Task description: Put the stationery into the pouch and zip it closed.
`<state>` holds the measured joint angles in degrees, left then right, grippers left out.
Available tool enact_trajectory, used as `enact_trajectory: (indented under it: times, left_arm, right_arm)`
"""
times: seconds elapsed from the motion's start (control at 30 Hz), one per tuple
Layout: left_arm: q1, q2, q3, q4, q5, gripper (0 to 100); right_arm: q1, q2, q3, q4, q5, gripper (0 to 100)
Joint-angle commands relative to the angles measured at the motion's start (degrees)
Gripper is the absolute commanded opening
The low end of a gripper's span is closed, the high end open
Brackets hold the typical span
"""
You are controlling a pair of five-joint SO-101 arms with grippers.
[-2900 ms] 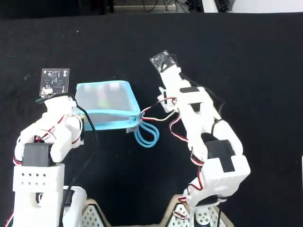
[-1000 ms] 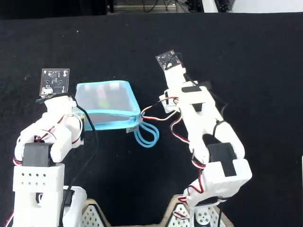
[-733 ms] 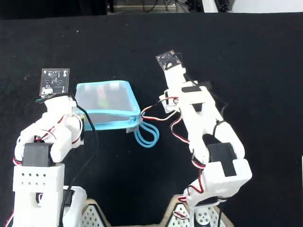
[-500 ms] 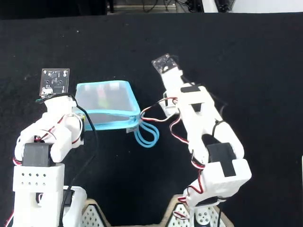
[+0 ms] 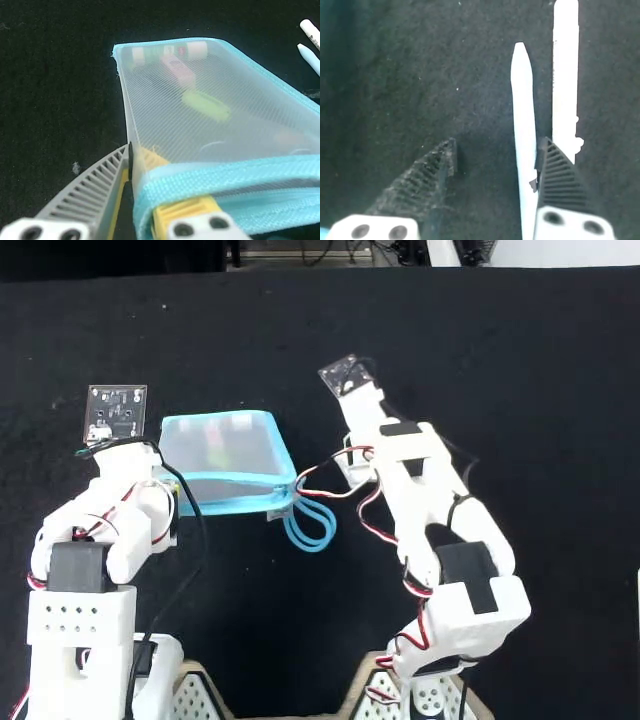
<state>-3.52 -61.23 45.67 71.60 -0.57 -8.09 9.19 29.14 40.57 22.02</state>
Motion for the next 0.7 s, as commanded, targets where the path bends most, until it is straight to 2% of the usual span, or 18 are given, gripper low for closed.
enact_trajectory:
  times: [0.0,0.27,0.5,0.67]
  left_arm:
    - [0.2,-0.1,-0.7,-0.8,-0.4,3]
    - [0.2,-0.1,-0.7,-0.8,-0.4,3]
    - [0.2,-0.1,-0.7,-0.8,-0.4,3]
    - [0.2,-0.1,-0.7,-0.8,-0.4,3]
  right_arm:
    - [-0.9,-3.8,-1.6,0.5,0.8,23.7]
    - [-0.5,-3.6,-1.6,0.2,0.8,23.7]
    - [1.4,-3.4,-1.4,-4.0,0.9,23.7]
    - [1.7,0.9,-3.5,-4.4,1.1,23.7]
